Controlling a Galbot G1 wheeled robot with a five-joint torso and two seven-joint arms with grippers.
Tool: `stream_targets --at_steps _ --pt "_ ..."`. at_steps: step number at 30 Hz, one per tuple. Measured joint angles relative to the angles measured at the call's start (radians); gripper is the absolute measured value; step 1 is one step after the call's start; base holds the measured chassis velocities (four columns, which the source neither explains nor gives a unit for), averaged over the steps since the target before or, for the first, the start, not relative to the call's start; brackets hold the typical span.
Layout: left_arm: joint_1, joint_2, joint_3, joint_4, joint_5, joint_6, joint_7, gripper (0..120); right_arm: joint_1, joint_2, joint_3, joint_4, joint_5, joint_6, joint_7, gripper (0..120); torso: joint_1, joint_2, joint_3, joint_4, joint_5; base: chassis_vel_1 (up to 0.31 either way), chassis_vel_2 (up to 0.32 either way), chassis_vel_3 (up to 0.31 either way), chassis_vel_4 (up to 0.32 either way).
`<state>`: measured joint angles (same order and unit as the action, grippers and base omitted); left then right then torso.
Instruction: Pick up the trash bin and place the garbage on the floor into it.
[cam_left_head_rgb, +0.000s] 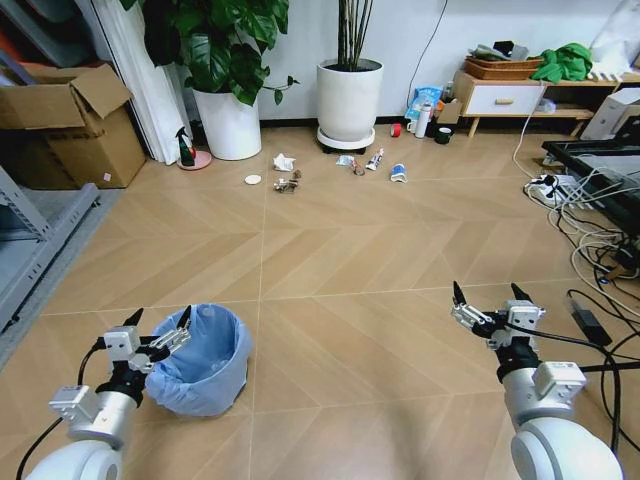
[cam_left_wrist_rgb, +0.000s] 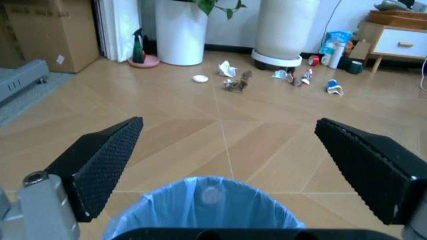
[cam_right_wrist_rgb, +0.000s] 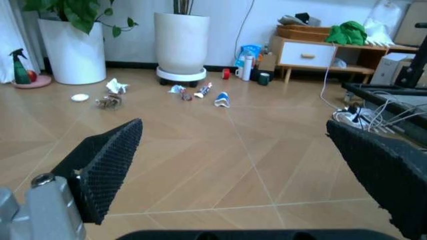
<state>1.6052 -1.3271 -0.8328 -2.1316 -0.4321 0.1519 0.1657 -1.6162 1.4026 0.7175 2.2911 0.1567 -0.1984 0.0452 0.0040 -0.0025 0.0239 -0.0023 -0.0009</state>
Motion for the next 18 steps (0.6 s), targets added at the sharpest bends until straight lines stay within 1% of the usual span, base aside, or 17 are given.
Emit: stream_targets --at_steps 9,12,13,15,16,18 --pt "-0.008 0.019 0.001 0.015 -0.004 0.005 -0.007 100 -0.001 -0.002 0.003 0.000 0.001 0.000 0.000 100 0.000 0.000 0.000 0.0000 0.0000 0.000 0.000 0.000 0.000" --pt "-0.011 0.035 0.000 0.022 -0.011 0.016 -0.007 100 -0.001 -0.002 0.004 0.000 0.001 0.001 0.000 100 0.000 0.000 0.000 0.0001 -0.0001 0.000 0.000 0.000 0.000" --pt "-0.015 0.050 0.000 0.027 -0.017 0.029 -0.007 100 -0.001 -0.004 0.004 -0.001 0.001 0.001 0.001 100 0.000 0.000 0.000 0.0002 -0.0003 0.000 0.000 0.000 0.000" --pt "-0.038 0.103 -0.003 0.052 -0.027 0.076 -0.014 100 -0.001 -0.009 0.005 -0.002 0.002 0.001 0.002 100 0.000 0.000 0.000 0.0001 0.0000 0.000 0.000 0.000 0.000" --pt "-0.038 0.103 -0.003 0.052 -0.027 0.076 -0.014 100 -0.001 -0.009 0.005 -0.002 0.002 0.001 0.002 100 0.000 0.000 0.000 0.0001 0.0000 0.000 0.000 0.000 0.000" --pt "-0.076 0.164 -0.006 0.099 -0.041 0.128 -0.021 100 -0.001 -0.016 0.006 -0.003 0.004 0.002 0.003 100 0.000 0.000 0.000 -0.0001 -0.0002 0.000 0.000 0.000 0.000"
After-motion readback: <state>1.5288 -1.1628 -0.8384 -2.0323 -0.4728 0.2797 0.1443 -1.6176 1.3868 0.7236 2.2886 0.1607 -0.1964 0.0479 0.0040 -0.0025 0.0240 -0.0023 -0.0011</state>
